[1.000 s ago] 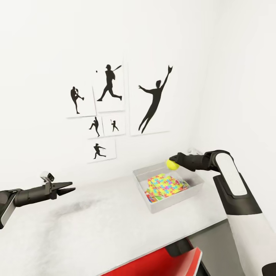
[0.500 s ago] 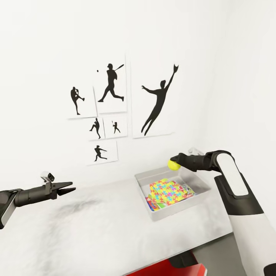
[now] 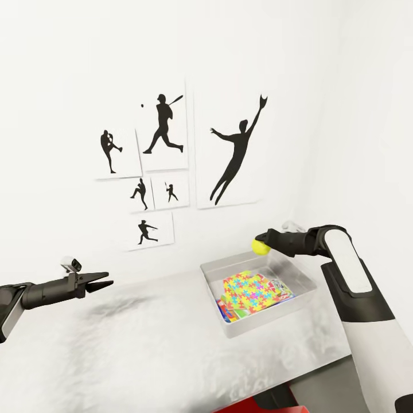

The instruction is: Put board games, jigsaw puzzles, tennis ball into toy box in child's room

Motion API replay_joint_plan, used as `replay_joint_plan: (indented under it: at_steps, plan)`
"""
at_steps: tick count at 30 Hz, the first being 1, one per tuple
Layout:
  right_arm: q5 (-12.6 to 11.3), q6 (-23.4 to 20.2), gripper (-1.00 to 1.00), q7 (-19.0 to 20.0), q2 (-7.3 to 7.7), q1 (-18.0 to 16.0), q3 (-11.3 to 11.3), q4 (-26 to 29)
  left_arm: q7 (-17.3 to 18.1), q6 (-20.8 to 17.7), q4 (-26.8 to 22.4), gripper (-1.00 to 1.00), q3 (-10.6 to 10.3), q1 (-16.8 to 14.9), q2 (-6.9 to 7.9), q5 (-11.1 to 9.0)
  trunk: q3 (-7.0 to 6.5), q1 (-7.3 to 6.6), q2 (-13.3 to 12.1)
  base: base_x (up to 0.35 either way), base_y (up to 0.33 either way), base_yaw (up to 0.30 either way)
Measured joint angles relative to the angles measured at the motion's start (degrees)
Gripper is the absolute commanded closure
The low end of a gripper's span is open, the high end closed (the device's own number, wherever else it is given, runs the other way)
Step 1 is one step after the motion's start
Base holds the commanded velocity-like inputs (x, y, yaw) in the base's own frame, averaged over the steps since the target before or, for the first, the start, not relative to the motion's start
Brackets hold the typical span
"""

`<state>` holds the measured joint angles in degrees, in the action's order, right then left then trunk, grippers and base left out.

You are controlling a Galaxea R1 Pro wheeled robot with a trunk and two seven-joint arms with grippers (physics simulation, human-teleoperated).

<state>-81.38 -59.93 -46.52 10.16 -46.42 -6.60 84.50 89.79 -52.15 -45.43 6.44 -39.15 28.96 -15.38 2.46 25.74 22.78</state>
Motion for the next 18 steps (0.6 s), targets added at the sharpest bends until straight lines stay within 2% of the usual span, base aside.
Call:
replay_joint_plan:
  at_steps: [18]
  plan:
    - [0.0,0.0,1.00,0.0,0.05,0.2,0.2,0.0,0.0,0.0,0.0,-1.00,0.0,0.0,0.03,0.0,0.00,0.00,0.0,0.000,0.000,0.000]
